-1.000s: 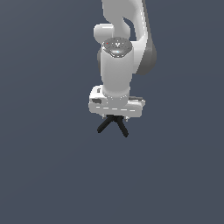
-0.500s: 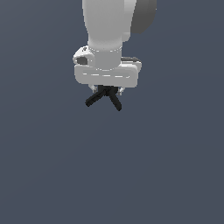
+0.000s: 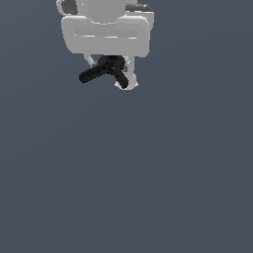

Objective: Pick up the object and move it to a goal position.

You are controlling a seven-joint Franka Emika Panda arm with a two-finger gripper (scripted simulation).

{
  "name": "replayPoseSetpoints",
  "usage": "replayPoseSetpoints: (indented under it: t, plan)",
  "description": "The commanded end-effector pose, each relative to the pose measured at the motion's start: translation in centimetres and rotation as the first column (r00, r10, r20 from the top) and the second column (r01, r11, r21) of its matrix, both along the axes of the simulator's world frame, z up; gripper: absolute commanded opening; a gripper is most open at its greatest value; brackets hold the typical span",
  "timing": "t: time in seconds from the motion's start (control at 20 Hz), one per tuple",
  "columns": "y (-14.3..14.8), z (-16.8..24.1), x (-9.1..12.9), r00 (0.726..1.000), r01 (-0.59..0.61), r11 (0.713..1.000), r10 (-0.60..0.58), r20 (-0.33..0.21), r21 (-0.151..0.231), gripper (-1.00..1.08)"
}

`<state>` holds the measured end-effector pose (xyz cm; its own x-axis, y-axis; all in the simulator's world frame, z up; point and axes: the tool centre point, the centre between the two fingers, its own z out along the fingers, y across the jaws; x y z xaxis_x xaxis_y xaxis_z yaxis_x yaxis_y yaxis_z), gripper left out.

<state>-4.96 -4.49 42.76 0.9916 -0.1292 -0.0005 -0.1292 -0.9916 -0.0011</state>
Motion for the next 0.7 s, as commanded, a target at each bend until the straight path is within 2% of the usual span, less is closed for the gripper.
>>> replayPoseSetpoints:
  t: [0.0,0.3,0.65]
  plan:
    - [-0.5,2.0,-0.6,1.0,0.0,1.0,0.0,0.0,0.0,-1.0]
    - [-1.3,5.1,-1.3,1.0,0.0,1.0,0.0,0.0,-0.001,-1.0]
    - [-1.6,6.2,-1.5,1.0,-0.001,1.0,0.001,0.0,-0.001,-1.0]
